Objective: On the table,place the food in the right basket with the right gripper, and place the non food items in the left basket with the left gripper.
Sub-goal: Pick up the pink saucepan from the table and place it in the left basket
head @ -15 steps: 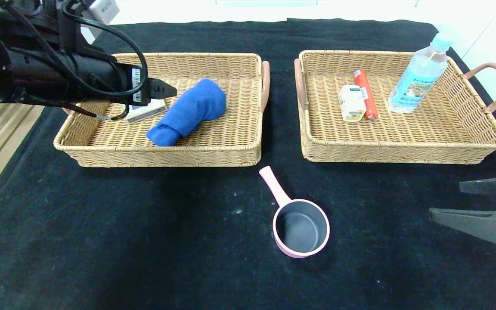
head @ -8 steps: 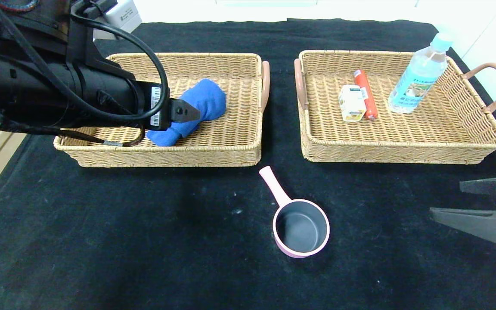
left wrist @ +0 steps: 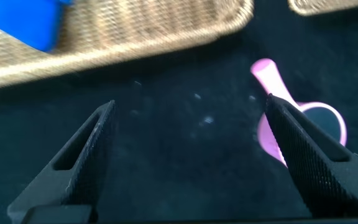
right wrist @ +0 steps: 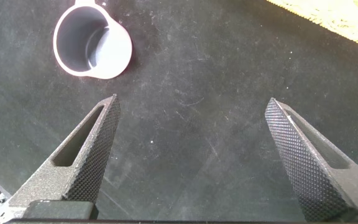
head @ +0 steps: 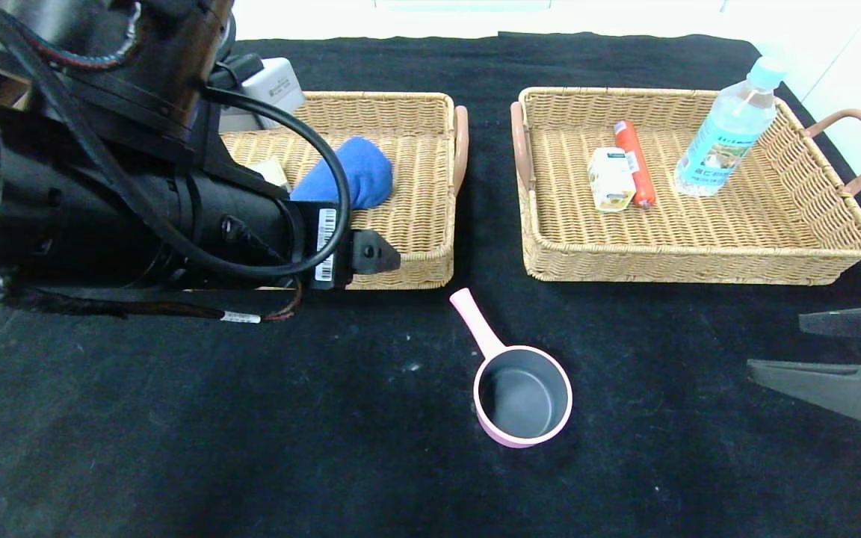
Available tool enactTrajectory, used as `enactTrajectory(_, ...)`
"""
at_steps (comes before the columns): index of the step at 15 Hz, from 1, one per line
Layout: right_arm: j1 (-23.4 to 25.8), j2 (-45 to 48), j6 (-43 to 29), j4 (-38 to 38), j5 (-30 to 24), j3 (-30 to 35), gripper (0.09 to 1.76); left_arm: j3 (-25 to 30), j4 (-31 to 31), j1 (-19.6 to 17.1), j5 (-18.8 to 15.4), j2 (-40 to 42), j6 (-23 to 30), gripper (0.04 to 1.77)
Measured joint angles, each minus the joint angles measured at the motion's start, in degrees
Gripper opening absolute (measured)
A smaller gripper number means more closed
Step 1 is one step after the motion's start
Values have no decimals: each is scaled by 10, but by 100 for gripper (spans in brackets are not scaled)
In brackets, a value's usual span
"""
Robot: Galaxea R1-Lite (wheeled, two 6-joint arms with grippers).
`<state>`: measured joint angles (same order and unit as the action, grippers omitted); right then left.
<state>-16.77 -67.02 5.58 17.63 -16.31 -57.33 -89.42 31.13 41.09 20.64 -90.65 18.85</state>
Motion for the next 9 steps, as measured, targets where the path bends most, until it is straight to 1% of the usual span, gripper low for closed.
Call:
enactTrajectory(3,1,-1,0,0,0,-1,171,14,-2,24,0,-14,10,171)
enactTrajectory(6,5,-2,1,-2,0,-1,171,23,-1,49,0,-26,35,171)
enactTrajectory(9,6,-2,1,-1,-1,-2,171,30,-2,70,1,-41,40,171)
